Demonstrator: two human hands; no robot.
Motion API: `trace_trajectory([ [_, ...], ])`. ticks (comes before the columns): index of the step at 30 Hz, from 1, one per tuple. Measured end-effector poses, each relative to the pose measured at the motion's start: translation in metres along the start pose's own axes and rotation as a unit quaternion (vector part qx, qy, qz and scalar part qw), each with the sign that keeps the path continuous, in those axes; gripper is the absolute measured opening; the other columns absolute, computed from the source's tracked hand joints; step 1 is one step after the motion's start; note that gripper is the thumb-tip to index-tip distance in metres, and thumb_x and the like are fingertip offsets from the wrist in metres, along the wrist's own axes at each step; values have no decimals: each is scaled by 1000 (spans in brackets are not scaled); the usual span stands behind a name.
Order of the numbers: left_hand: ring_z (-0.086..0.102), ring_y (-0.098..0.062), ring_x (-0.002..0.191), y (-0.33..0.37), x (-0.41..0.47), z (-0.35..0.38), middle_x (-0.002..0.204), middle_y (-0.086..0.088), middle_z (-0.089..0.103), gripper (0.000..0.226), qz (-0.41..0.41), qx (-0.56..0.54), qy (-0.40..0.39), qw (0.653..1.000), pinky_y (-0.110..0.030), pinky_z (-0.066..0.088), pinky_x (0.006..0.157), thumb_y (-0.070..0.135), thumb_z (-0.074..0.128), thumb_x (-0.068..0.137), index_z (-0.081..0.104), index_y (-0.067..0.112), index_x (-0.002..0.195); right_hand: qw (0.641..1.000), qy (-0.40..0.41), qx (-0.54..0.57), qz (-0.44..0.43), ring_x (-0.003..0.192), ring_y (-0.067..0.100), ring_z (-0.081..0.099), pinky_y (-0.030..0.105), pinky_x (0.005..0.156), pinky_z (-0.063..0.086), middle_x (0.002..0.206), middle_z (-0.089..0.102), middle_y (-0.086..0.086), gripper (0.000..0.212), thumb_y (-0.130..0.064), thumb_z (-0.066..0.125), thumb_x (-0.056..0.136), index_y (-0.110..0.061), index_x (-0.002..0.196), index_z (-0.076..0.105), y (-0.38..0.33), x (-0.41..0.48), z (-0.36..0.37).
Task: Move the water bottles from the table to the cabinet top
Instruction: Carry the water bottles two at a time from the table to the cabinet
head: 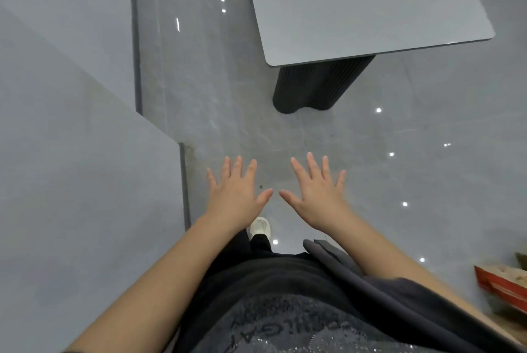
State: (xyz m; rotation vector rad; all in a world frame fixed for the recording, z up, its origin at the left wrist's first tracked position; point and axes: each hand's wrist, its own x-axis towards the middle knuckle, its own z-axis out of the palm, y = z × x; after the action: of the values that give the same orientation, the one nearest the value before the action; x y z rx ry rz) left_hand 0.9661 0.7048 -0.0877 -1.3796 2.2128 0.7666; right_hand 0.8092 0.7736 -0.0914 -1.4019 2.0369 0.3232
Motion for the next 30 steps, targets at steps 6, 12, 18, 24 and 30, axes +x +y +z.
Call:
trace_trajectory([
  [6,-11,-28,149,2,69,-45,163,-9,-1,75,37,17,-1,999,-59,-3,117,60,31,95,5,22,155,999,-5,20,34,149,33,-18,61,115,-6,164,-14,5,76,-64,29,96,-31,156,-4,0,55,-36],
  [12,-9,-29,149,-19,152,-109,163,-9,0,74,82,64,-22,994,-60,-3,116,60,29,96,5,22,155,996,3,53,77,149,33,-17,61,115,-5,164,-12,4,76,-64,30,96,-31,156,-3,-24,134,-88],
  [18,-10,-30,149,-42,235,-186,163,-9,-1,74,119,117,-26,986,-61,-3,116,60,29,96,4,23,155,990,4,81,112,149,32,-18,62,115,-6,164,-14,3,76,-64,29,95,-32,155,-4,-53,205,-145],
  [24,-8,-30,149,-49,294,-239,163,-9,0,75,135,157,-28,978,-61,-2,116,62,28,96,3,22,155,988,7,92,127,149,34,-16,64,115,-5,164,-12,5,76,-64,29,95,-31,156,-3,-61,265,-191],
  [30,-7,-31,149,-53,350,-289,163,-9,2,74,147,158,-18,976,-61,-2,116,61,29,96,5,22,155,986,21,107,127,149,34,-16,63,115,-6,164,-12,5,75,-62,30,97,-30,155,-3,-68,331,-236],
])
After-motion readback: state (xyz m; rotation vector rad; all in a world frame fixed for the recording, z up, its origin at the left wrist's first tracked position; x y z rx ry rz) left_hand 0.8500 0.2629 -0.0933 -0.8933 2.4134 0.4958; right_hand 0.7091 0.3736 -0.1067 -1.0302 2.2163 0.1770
